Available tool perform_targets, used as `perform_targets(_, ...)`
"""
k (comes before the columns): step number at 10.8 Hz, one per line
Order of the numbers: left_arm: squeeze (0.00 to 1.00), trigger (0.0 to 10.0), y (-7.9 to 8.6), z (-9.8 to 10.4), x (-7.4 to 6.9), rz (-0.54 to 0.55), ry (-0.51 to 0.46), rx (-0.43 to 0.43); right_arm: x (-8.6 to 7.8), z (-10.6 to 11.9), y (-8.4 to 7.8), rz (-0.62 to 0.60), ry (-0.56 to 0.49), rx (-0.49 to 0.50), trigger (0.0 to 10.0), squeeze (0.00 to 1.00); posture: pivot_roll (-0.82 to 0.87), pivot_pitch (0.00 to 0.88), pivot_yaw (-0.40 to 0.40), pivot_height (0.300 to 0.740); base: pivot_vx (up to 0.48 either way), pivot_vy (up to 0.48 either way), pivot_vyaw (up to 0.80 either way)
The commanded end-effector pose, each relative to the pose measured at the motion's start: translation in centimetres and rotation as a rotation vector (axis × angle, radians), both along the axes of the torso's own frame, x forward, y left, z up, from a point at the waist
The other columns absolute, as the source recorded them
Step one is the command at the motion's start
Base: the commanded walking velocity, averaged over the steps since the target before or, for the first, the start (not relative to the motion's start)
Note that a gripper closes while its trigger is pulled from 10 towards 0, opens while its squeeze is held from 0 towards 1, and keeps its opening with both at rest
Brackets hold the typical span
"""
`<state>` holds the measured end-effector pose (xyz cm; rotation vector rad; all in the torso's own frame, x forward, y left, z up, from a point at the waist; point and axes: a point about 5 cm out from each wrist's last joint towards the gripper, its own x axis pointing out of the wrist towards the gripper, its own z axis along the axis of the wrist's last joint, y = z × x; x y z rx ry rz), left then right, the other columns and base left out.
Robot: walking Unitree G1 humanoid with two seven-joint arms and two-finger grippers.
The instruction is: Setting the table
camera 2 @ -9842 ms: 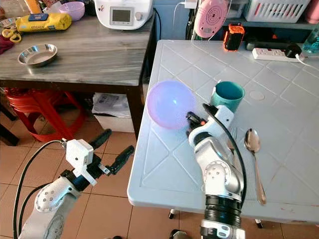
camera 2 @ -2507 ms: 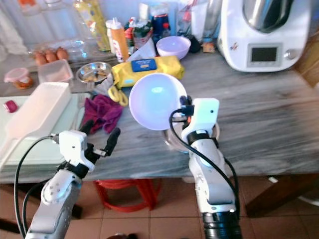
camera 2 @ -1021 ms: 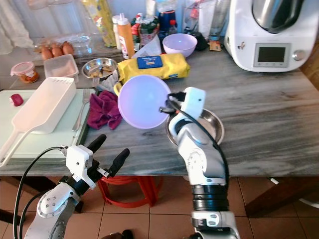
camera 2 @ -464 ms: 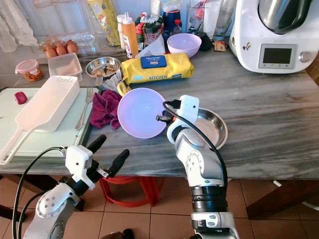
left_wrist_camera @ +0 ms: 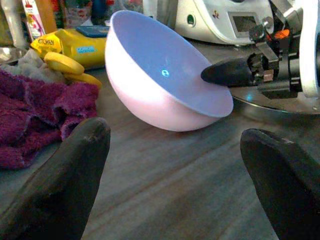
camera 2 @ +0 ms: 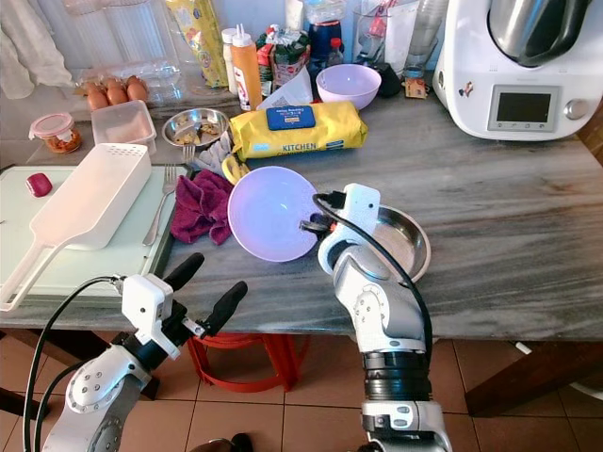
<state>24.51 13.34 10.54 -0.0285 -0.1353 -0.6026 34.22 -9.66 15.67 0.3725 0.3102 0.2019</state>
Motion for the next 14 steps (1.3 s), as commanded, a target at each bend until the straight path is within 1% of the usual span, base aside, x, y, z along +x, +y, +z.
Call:
perform_targets(1, 0.0, 10.0, 0.1, -0.3, -0.2, 0.0, 0.017, 0.01, 0.0, -0.1, 0.2, 0.008, 0.018, 0.004, 10.0, 0.99, -0.02, 0.123, 0.045, 0.74, 0.0, 0.0, 0.0)
perform_targets(2, 0.0, 10.0, 0.1, -0.3, -0.2, -0.001, 0.02, 0.01, 0.1, 0.1, 0.0, 0.001, 0.013, 0.002, 10.0, 1.0, -0.02, 0.123, 0.045, 0.74, 0.0, 0.0, 0.0)
perform_targets(8, 0.0, 10.0, 0.0, -0.2, -0.1, 0.003, 0.019, 0.018, 0.5, 0.6, -0.4, -0.022, -0.011, -0.013, 10.0, 1.0, -0.02, 0.124, 0.048, 0.74, 0.0, 0.0, 0.0)
perform_targets(10, 0.0, 10.0, 0.0, -0.1, 0.0, 0.005, 0.017, 0.02, 0.9, 1.2, -0.5, -0.026, -0.031, -0.018, 10.0, 1.0, -0.02, 0.123, 0.047, 0.74, 0.0, 0.0, 0.0)
perform_targets(14, 0.0, 10.0, -0.1, -0.1, 0.0, 0.011, 0.013, 0.027, 1.1, 1.7, -0.2, -0.014, -0.045, -0.018, 10.0, 1.0, -0.02, 0.119, 0.044, 0.74, 0.0, 0.0, 0.0)
